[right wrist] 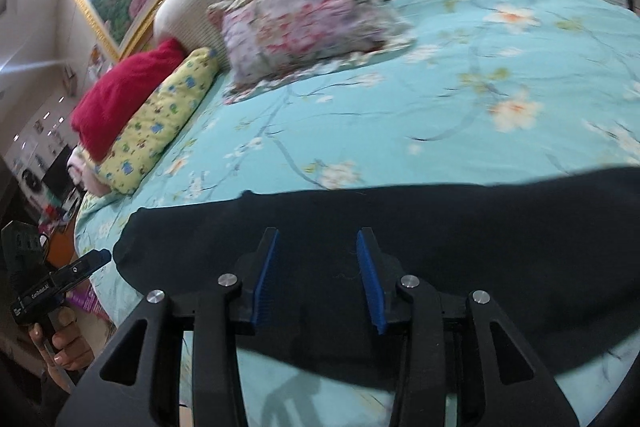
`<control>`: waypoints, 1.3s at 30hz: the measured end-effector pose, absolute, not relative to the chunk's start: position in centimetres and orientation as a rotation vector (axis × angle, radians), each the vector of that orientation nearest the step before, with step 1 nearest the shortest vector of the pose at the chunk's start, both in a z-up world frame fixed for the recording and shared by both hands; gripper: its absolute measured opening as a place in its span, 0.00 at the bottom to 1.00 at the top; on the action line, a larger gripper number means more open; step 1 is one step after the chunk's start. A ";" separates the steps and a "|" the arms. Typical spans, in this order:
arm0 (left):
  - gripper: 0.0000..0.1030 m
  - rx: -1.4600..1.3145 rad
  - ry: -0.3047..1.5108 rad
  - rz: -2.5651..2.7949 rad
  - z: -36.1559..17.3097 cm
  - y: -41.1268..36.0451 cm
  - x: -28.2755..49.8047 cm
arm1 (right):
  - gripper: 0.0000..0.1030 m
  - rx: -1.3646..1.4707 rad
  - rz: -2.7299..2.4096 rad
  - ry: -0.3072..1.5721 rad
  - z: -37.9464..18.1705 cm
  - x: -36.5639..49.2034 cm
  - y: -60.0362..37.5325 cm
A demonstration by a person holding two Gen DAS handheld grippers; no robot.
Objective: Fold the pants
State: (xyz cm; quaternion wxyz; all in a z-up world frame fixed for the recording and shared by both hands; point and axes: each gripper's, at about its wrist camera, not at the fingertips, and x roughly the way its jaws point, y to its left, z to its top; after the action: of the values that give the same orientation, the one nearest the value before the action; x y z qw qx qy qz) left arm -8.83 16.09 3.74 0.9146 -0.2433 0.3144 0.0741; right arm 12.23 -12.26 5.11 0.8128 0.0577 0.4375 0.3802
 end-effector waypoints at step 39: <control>0.58 0.167 0.953 -0.293 -1.0 -11.3 12.2 | 0.56 0.552 0.453 0.909 3.6 15.7 -34.3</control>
State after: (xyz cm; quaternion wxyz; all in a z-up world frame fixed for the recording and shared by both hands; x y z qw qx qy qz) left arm 12.24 -11.34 -1.00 0.8750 0.0798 0.4563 -0.1403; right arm 15.68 -34.32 3.56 0.8376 0.2610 0.4295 0.2143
